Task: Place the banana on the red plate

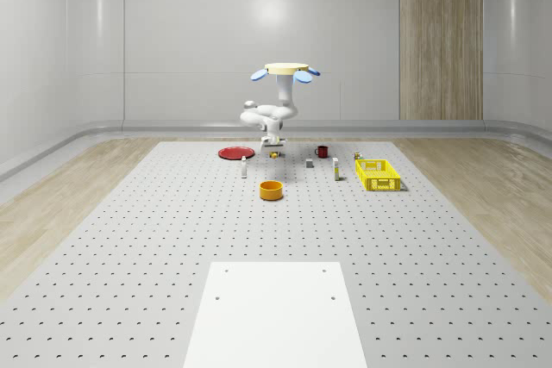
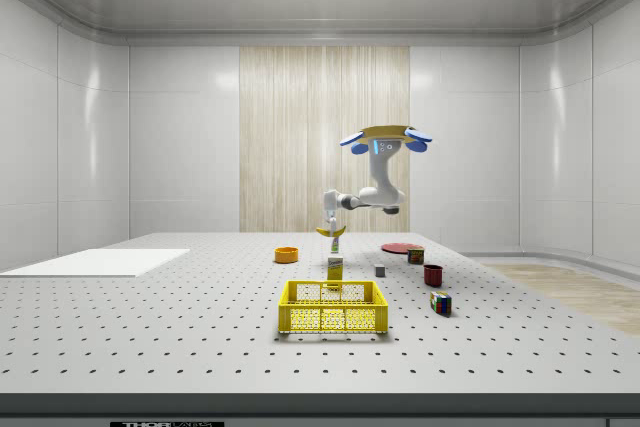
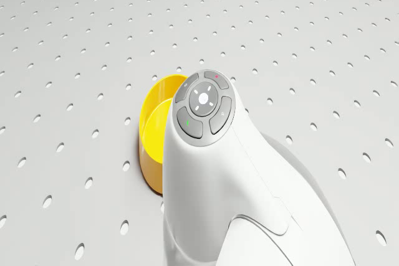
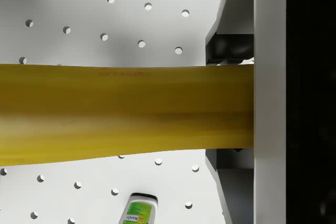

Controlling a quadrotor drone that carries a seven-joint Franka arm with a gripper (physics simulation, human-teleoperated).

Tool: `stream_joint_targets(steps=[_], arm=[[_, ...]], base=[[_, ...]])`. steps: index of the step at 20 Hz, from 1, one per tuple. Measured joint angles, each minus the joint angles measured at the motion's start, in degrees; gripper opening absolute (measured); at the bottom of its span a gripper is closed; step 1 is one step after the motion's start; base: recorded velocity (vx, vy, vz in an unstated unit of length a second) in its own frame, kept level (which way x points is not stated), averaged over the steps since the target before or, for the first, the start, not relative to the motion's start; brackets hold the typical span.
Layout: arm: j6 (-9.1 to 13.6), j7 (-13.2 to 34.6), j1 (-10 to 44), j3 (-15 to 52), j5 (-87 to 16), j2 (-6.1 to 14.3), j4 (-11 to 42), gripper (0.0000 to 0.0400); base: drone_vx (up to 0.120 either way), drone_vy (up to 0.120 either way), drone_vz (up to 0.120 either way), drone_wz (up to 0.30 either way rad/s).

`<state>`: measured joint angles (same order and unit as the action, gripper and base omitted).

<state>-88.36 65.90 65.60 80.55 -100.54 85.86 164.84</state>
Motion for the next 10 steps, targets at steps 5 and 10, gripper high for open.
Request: stream_joint_targets(steps=[5, 10], arm=[[-0.80, -8.36, 0.13, 0.11, 0.27, 0.81, -0.02, 0.0193], [-1.56, -16.80, 0.25, 0.21, 0.53, 1.59, -0.03, 0.0193]], base=[[0.000, 0.000, 0.000, -0.300], [0.000, 0.000, 0.000, -0.300]])
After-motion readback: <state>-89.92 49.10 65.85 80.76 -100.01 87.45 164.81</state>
